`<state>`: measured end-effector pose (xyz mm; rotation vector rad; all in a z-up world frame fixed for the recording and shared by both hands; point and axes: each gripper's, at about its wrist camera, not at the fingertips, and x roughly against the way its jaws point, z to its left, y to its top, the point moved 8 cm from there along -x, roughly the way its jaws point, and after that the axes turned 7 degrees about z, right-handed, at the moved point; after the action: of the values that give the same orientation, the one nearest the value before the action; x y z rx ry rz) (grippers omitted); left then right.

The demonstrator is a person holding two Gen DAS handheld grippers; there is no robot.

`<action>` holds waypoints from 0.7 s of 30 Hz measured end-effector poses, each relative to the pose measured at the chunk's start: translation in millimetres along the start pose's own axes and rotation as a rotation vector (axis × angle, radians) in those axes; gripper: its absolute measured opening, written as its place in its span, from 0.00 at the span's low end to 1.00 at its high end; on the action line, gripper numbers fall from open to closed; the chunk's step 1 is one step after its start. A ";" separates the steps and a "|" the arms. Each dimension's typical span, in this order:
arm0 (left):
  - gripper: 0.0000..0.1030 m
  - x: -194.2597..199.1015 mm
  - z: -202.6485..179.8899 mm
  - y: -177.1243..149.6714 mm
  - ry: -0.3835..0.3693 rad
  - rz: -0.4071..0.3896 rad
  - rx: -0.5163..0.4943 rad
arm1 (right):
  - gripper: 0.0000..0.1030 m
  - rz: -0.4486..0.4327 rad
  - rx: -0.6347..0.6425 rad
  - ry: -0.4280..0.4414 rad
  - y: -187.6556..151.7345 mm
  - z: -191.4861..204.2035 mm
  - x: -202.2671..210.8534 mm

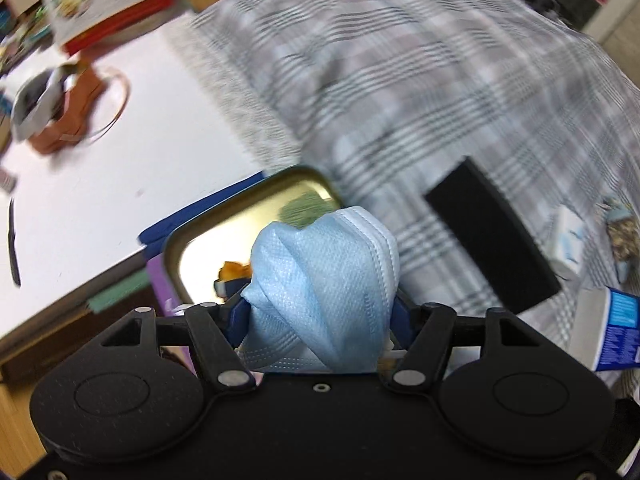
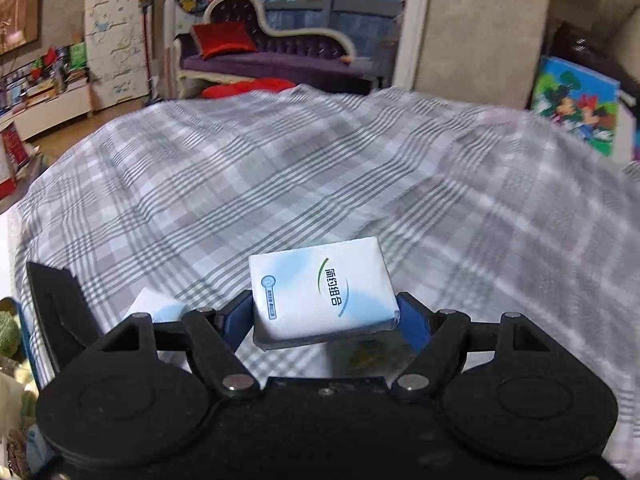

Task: Organize soft objects
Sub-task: 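Carry the blue mask and white tissue pack over the gold tray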

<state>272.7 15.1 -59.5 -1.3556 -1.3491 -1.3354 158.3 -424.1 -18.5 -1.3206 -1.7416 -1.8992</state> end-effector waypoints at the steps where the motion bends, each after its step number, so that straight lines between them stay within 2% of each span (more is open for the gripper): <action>1: 0.61 -2.2 7.0 -0.2 -0.001 0.000 0.013 | 0.73 -0.012 0.000 -0.017 3.2 -6.4 8.1; 6: 0.61 -9.3 31.5 0.6 0.030 -0.008 0.041 | 0.73 -0.025 0.033 -0.091 14.9 -28.9 47.7; 10: 0.61 -16.9 38.5 1.2 0.050 0.010 0.049 | 0.73 0.023 0.049 -0.065 14.5 -23.4 77.4; 12: 0.61 -21.3 40.8 0.2 0.055 0.023 0.048 | 0.73 0.049 0.055 -0.018 12.7 -10.2 89.2; 15: 0.61 -27.9 44.9 -0.4 0.060 0.042 0.052 | 0.73 0.093 0.076 0.101 5.5 24.6 98.2; 21: 0.61 -35.5 54.6 3.3 0.051 0.081 0.075 | 0.73 0.205 0.199 0.324 -23.8 123.6 97.5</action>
<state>288.0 62.7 -101.3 -1.3041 -1.2837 -1.2451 141.7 -271.1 22.2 -1.0109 -1.5235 -1.6698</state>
